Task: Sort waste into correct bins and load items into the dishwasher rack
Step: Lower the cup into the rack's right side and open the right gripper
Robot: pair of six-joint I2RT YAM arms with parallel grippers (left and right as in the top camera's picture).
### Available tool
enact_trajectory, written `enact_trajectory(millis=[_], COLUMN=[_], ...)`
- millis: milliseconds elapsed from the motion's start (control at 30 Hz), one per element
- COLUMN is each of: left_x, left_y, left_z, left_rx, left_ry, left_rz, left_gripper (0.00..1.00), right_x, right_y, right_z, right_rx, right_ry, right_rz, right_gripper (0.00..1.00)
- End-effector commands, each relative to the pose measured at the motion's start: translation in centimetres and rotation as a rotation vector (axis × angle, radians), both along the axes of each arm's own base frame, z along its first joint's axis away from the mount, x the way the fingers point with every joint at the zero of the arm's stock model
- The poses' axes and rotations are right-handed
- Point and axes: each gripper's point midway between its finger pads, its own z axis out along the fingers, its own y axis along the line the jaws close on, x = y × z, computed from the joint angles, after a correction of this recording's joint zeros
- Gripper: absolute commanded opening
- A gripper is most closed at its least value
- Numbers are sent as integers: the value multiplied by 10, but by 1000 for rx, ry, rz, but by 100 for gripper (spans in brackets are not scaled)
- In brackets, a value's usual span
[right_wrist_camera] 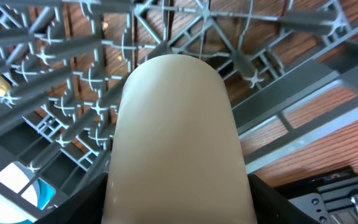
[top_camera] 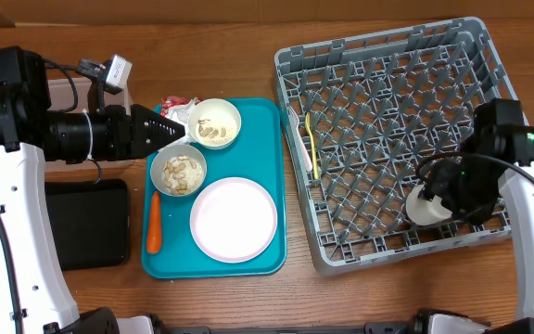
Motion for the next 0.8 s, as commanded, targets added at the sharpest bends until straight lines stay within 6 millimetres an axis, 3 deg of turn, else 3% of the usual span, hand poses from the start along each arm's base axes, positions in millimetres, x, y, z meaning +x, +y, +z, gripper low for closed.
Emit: enact_trajectory(millis=[0, 267, 500, 633, 767], left_x=[0, 0, 0, 0, 0], left_y=[1, 1, 1, 1, 1], left_z=[-2, -2, -2, -2, -2], left_rx=[-1, -1, -1, -2, -3], left_ry=[12, 12, 13, 13, 19], left_rz=[6, 6, 6, 7, 10], left_gripper=[58, 59, 61, 65, 66], right_x=[-4, -12, -9, -2, 4], right_y=[3, -9, -6, -5, 1], right_z=[-5, -9, -9, 2, 26], right_rx=[16, -50, -34, -28, 4], right_ry=[13, 54, 41, 3, -61], right_rz=[15, -47, -47, -33, -30], right_gripper=[51, 51, 84, 89, 89])
